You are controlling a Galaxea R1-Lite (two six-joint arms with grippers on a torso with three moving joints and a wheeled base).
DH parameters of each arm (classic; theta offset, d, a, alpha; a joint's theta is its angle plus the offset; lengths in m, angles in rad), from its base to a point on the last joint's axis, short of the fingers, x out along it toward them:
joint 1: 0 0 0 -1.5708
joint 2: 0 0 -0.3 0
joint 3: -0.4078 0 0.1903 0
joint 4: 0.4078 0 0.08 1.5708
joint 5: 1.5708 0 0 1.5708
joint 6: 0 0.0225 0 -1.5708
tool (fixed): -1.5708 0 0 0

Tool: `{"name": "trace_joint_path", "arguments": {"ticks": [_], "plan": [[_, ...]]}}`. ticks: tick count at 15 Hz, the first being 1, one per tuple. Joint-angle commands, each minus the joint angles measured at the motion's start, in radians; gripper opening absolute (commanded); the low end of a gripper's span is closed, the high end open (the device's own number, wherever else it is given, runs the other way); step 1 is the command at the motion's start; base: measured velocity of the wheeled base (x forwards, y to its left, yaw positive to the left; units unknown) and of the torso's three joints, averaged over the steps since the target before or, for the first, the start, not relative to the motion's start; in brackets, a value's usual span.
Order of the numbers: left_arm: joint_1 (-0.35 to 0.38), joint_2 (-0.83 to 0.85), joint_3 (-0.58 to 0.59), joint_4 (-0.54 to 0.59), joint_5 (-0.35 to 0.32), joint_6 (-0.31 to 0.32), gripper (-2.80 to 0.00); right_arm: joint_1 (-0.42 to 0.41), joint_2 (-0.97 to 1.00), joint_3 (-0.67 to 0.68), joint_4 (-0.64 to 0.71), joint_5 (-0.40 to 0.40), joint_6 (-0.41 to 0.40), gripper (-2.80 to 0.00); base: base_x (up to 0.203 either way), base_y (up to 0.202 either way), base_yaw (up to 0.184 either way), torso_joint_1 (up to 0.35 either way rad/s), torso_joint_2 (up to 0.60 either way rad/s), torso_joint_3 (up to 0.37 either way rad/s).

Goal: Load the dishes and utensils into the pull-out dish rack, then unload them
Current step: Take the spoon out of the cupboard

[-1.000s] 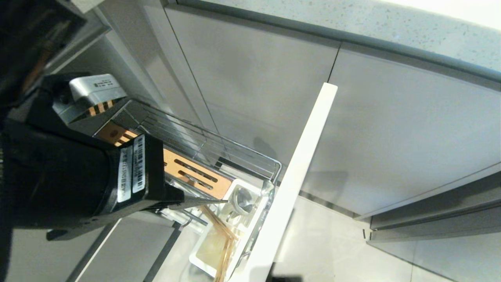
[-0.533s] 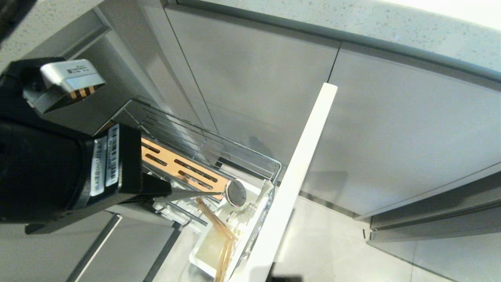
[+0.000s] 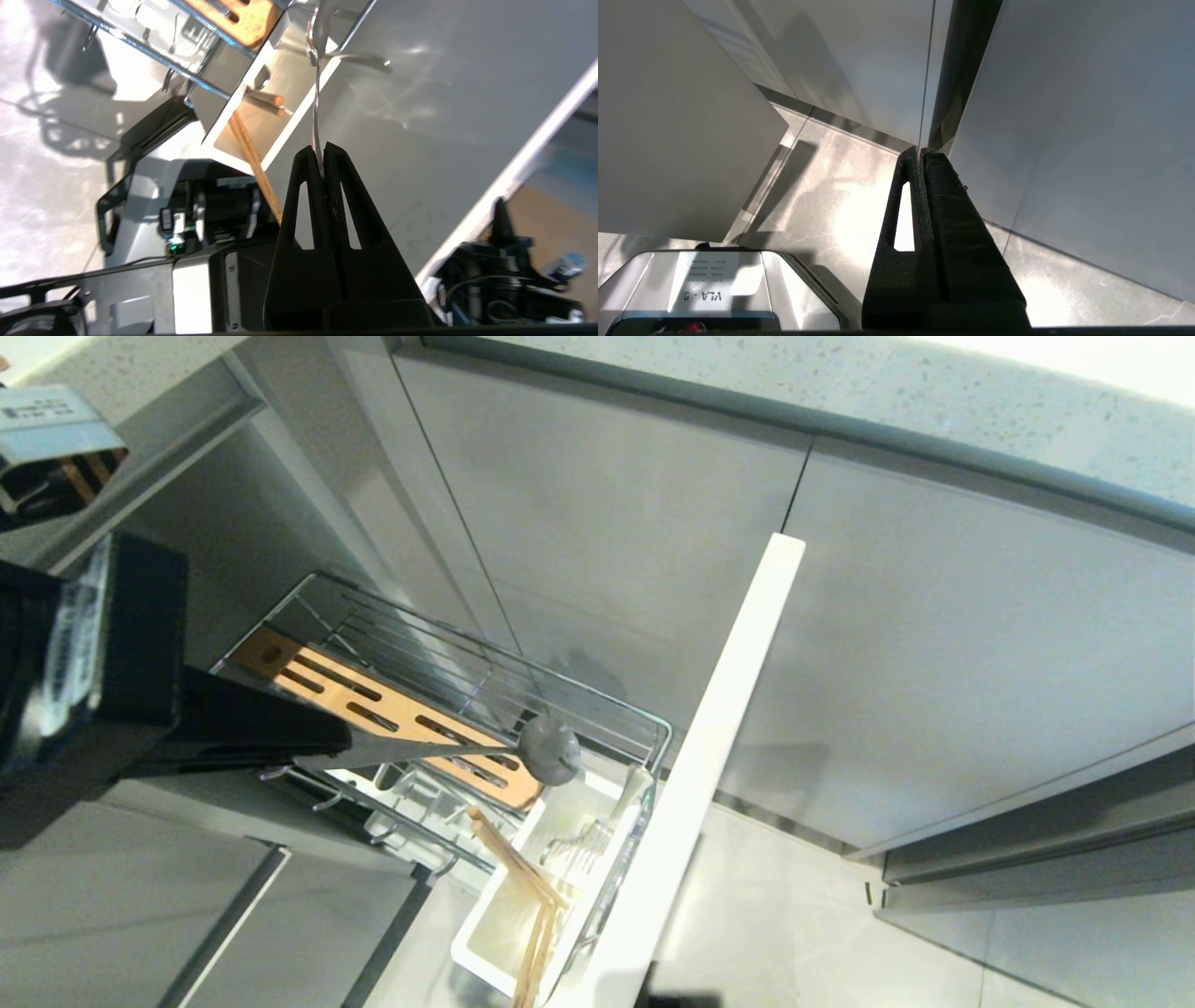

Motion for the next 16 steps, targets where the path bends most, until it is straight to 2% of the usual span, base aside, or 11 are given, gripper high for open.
{"name": "trace_joint_path", "arguments": {"ticks": [1,4,10,13,16], "plan": [[0.000,-0.021,-0.015,0.005,0.003,-0.006,-2.80,0.000,0.001,0.002,0.000,0.000,0.000,-2.80,0.000,0.000,0.000,0.000,0.00,0.000],[0.001,-0.049,-0.047,0.002,0.006,-0.002,-2.80,0.000,0.001,0.002,0.000,0.000,0.000,-2.80,0.000,0.000,0.000,0.000,0.00,0.000],[0.014,-0.114,-0.101,0.003,0.020,0.063,-2.80,0.000,0.001,0.002,0.000,0.000,0.000,-2.80,0.000,0.000,0.000,0.000,0.00,0.000],[0.069,-0.147,-0.130,-0.005,0.016,0.117,-2.80,0.000,0.001,0.002,0.000,0.000,0.000,-2.80,0.000,0.000,0.000,0.000,0.00,0.000],[0.136,-0.199,-0.131,-0.071,0.010,0.184,-2.80,-0.001,0.001,0.002,0.000,0.000,0.000,-2.80,0.000,0.000,0.000,0.000,0.00,0.000]]}}
